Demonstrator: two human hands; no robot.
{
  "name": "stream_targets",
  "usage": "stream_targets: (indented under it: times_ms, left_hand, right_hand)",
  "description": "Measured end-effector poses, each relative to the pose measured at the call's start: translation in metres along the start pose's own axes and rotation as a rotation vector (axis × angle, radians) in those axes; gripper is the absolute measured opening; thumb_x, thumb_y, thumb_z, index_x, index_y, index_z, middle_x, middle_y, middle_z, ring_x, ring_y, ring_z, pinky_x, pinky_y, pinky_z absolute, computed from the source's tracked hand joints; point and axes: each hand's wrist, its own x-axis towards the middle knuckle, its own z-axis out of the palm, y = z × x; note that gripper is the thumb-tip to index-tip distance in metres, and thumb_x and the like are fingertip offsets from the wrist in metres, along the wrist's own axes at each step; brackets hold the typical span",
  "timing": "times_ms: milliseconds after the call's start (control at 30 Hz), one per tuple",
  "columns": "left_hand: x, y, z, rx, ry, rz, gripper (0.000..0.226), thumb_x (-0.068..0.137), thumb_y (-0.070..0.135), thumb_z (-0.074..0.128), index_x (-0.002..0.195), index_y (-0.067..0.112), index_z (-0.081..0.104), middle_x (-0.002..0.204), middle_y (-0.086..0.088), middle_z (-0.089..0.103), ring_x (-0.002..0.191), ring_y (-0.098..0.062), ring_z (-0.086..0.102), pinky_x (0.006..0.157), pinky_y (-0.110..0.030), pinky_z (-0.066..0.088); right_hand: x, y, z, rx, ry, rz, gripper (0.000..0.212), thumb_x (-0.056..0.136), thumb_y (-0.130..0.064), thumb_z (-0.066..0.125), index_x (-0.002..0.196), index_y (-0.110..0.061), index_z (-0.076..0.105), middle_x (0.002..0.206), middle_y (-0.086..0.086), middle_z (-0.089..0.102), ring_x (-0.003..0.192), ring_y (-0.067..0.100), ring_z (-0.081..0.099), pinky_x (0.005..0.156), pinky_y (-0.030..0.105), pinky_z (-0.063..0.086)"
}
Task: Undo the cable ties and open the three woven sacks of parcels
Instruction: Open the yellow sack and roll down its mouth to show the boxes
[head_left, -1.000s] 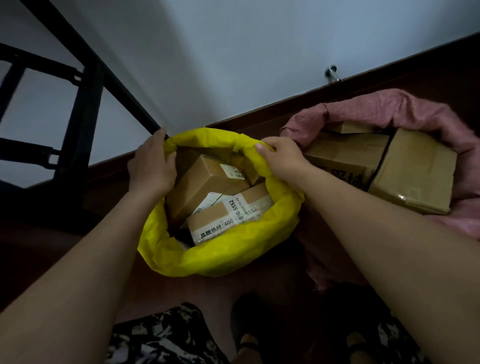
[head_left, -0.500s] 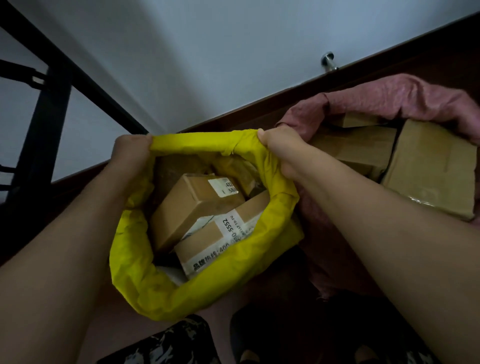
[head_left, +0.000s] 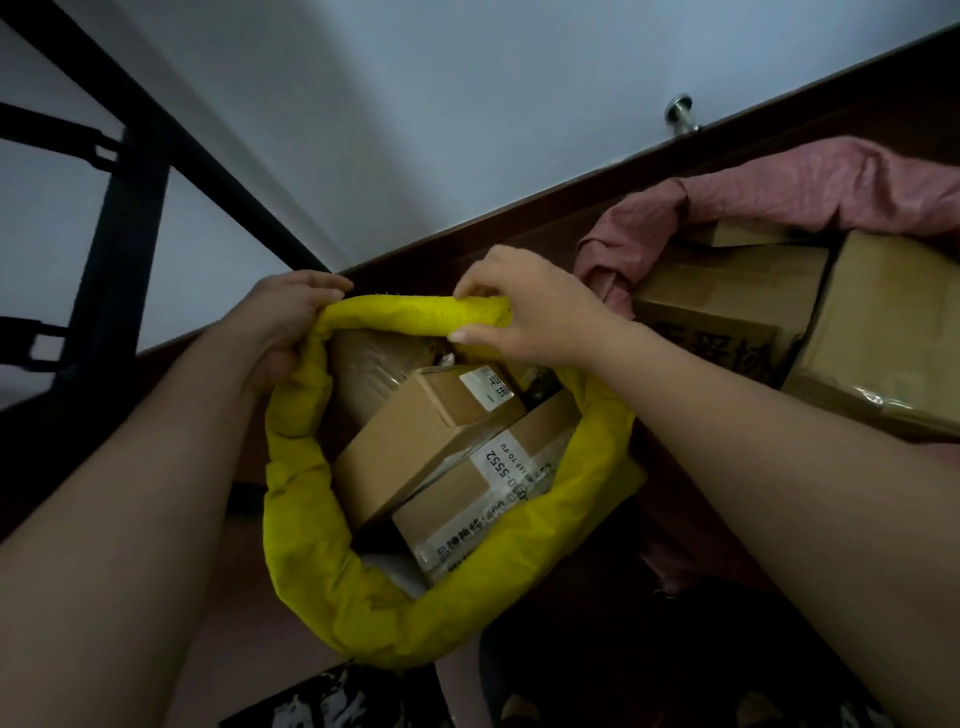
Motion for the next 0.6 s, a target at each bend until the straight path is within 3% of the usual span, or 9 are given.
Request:
stream_targets:
  times_ms: [100, 167, 267, 333, 400, 500, 600]
  left_hand:
    - [-0.01, -0.005, -0.004, -0.08, -0.012, 0.07, 0.017, 0.095, 0.014, 0.055, 0.088, 0.021, 0.069, 0.095, -0.009, 0.066, 0.087, -0.02, 0.064, 0.072, -0.031, 0.053]
    - [-0.02, -0.009, -0.011, -0.081, -0.018, 0.13, 0.007, 0.088, 0.021, 0.065, 0.091, 0.022, 0.071, 0.101, -0.009, 0.069, 0.098, -0.022, 0.065, 0.081, -0.032, 0.053]
    - [-0.034, -0.012, -0.021, 0.007, -0.086, 0.152, 0.029, 0.07, 0.034, 0.074, 0.097, 0.027, 0.072, 0.114, -0.005, 0.067, 0.111, -0.02, 0.061, 0.094, -0.036, 0.049]
    - [-0.041, -0.015, -0.021, 0.051, -0.11, 0.176, 0.038, 0.068, 0.028, 0.075, 0.106, 0.025, 0.07, 0.115, -0.002, 0.066, 0.107, -0.014, 0.062, 0.087, -0.029, 0.051]
    - [-0.047, -0.019, -0.02, 0.185, -0.097, 0.259, 0.051, 0.071, 0.015, 0.077, 0.119, 0.026, 0.065, 0.111, 0.006, 0.063, 0.098, -0.006, 0.061, 0.077, -0.02, 0.05]
    - [-0.047, -0.034, -0.021, 0.53, 0.055, 0.399, 0.059, 0.076, 0.014, 0.077, 0.129, 0.028, 0.057, 0.117, 0.002, 0.053, 0.101, -0.014, 0.054, 0.079, -0.018, 0.042]
    - [-0.048, -0.039, -0.017, 0.61, 0.281, 0.426, 0.033, 0.086, 0.02, 0.068, 0.119, 0.015, 0.067, 0.11, -0.006, 0.064, 0.096, -0.016, 0.059, 0.078, -0.023, 0.042]
  right_hand:
    - [0.004, -0.002, 0.005, 0.034, 0.104, 0.042, 0.021, 0.088, -0.038, 0.06, 0.094, -0.023, 0.073, 0.094, -0.001, 0.07, 0.09, 0.023, 0.065, 0.08, 0.042, 0.053]
    - [0.008, -0.001, 0.004, 0.069, 0.121, 0.106, 0.023, 0.087, -0.042, 0.06, 0.089, -0.022, 0.072, 0.088, -0.003, 0.068, 0.086, 0.021, 0.064, 0.077, 0.04, 0.053]
    - [0.004, -0.003, 0.003, -0.043, -0.045, 0.045, 0.04, 0.077, -0.054, 0.069, 0.105, -0.025, 0.068, 0.101, -0.006, 0.061, 0.096, 0.014, 0.058, 0.079, 0.033, 0.048]
    - [-0.002, 0.0, 0.008, -0.091, -0.045, 0.09, 0.035, 0.083, -0.045, 0.068, 0.112, -0.025, 0.066, 0.112, -0.001, 0.064, 0.106, 0.021, 0.059, 0.081, 0.035, 0.046]
    - [0.0, 0.005, 0.012, 0.003, 0.047, 0.226, 0.019, 0.089, -0.038, 0.062, 0.101, -0.026, 0.069, 0.107, 0.002, 0.067, 0.103, 0.027, 0.061, 0.081, 0.037, 0.047]
    - [0.012, 0.007, 0.006, 0.173, 0.138, 0.349, 0.018, 0.088, -0.036, 0.06, 0.074, -0.027, 0.064, 0.09, -0.001, 0.066, 0.093, 0.024, 0.063, 0.08, 0.036, 0.05]
    - [0.019, 0.007, -0.001, 0.281, 0.189, 0.404, 0.017, 0.092, -0.027, 0.06, 0.081, -0.017, 0.069, 0.084, -0.001, 0.06, 0.086, 0.015, 0.057, 0.072, 0.025, 0.039]
